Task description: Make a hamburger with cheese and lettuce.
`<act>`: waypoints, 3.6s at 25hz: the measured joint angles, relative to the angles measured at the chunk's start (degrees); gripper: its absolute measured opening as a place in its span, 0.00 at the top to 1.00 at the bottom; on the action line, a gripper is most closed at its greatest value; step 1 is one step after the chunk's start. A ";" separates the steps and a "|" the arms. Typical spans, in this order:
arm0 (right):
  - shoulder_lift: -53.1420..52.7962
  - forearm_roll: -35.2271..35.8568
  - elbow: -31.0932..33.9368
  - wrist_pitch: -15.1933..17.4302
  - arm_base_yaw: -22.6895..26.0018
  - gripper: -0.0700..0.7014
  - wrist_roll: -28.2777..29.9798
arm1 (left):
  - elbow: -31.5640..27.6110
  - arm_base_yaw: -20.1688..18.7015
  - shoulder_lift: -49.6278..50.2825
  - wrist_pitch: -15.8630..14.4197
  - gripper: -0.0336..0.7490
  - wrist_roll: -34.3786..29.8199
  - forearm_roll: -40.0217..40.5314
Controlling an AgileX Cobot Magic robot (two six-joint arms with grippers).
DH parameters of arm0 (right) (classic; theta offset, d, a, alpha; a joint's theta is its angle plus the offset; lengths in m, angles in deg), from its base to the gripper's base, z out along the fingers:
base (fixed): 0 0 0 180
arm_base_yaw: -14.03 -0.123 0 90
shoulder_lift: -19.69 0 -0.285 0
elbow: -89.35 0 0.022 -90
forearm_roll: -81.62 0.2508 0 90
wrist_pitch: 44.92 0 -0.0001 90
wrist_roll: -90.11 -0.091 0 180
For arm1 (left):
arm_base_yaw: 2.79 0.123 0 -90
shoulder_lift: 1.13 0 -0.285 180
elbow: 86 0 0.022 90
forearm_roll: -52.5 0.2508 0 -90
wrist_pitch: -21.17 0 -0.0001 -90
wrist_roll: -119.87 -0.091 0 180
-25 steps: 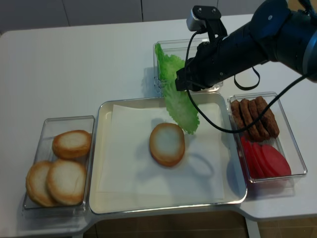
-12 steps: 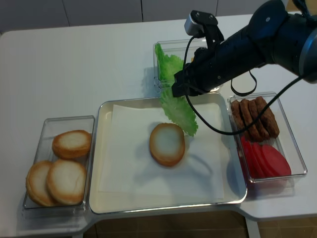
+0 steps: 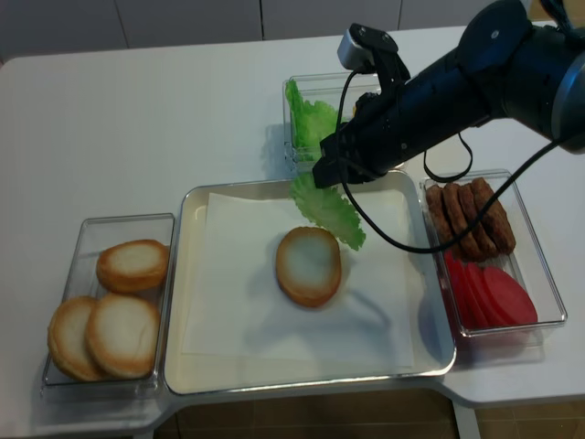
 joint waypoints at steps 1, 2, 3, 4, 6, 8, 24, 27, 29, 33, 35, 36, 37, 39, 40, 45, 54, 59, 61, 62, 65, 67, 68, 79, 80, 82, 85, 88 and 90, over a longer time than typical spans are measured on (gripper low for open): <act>0.00 0.00 0.00 0.28 0.00 0.86 0.00 | 0.00 0.00 0.00 0.00 0.48 0.00 0.00; 0.00 0.00 0.00 0.56 0.00 0.86 0.00 | 0.00 0.00 0.00 0.00 0.48 0.00 0.00; 0.00 0.00 0.00 0.88 0.00 0.86 0.00 | 0.00 0.00 0.00 0.00 0.48 0.00 0.00; 0.00 0.00 0.00 1.11 0.00 0.86 0.00 | 0.00 0.18 0.00 0.00 0.48 0.00 0.00; 0.00 0.00 0.00 1.30 0.00 0.86 0.00 | 0.00 0.18 0.00 0.00 0.48 0.00 0.00; 0.00 0.00 0.00 1.44 0.00 0.86 0.00 | 0.00 0.18 0.00 0.00 0.48 0.00 0.00; 1.63 0.50 0.00 3.57 -2.06 0.86 -0.20 | 0.00 0.18 0.00 0.00 0.48 0.00 0.00; 1.76 0.63 0.00 3.57 -3.28 0.86 -0.20 | 0.00 0.18 0.00 0.00 0.48 0.00 0.00; 1.76 0.63 0.00 3.47 -3.49 0.86 -0.20 | 0.00 0.18 0.00 0.00 0.48 0.00 0.00; 1.76 -0.68 0.00 3.70 -3.49 0.86 -0.96 | 0.00 0.18 0.00 0.05 0.48 0.00 0.00; 1.76 -2.24 0.00 3.84 -3.49 0.86 -1.31 | 0.00 0.18 0.00 0.05 0.48 0.00 0.00; 1.89 -2.78 0.00 3.96 -3.49 0.86 -1.31 | 0.00 0.18 0.00 0.05 0.48 0.00 0.00; 2.14 -3.17 0.00 4.10 -3.49 0.86 -1.44 | 0.00 0.18 0.00 0.05 0.48 0.00 0.00; 2.64 -3.43 0.00 4.96 -3.49 0.86 -1.44 | 0.00 0.18 0.00 0.05 0.48 0.00 0.00; 3.06 -3.43 0.00 5.37 -3.49 0.86 -1.47 | 0.00 0.18 0.00 0.05 0.48 0.00 0.00; 4.17 -4.38 0.00 6.33 -3.49 0.86 -1.68 | 0.00 0.18 0.00 0.05 0.48 0.00 0.00; 4.68 -7.24 0.00 6.00 -3.49 0.86 -1.85 | 0.00 0.18 0.00 0.05 0.48 0.00 0.00; 4.68 -4.73 0.00 4.18 -3.49 0.86 -1.74 | 0.00 0.18 0.00 0.05 0.48 0.00 0.00; 4.68 -3.88 0.00 3.08 -3.49 0.86 -1.74 | 0.00 0.18 0.00 0.05 0.48 0.00 0.00; 4.68 -3.57 0.00 2.92 -3.49 0.86 -1.74 | 0.00 0.18 0.00 0.05 0.48 0.00 0.00; 4.68 -2.72 0.00 2.56 -3.49 0.86 -1.74 | 0.00 0.18 0.00 0.05 0.48 0.00 0.00; 4.68 -2.72 0.00 2.83 -3.49 0.86 -1.74 | 0.00 0.18 0.00 0.05 0.48 0.00 0.00; 4.68 -2.72 0.00 3.30 -3.49 0.86 -1.74 | 0.00 0.18 0.00 0.05 0.48 0.00 0.00; 4.68 -2.72 0.00 4.43 -3.49 0.42 -1.74 | 0.00 0.18 0.00 0.05 0.48 0.00 0.00; 4.68 -2.72 0.00 4.43 -3.49 0.37 -1.74 | 0.00 0.18 0.00 0.05 0.48 0.00 0.00; 4.68 -2.72 0.00 4.30 -3.49 0.33 -1.74 | 0.00 0.18 0.00 0.05 0.48 0.00 0.00; 3.51 -2.72 0.00 3.64 -3.38 0.31 -1.74 | 0.00 0.18 0.00 0.05 0.48 0.00 0.00; 1.36 -2.87 0.00 3.21 -1.85 0.30 -3.36 | 0.00 0.18 0.00 0.05 0.48 0.00 0.00; -0.38 -4.09 0.00 3.08 0.37 0.30 -5.13 | 0.00 0.18 0.00 0.05 0.48 0.00 0.00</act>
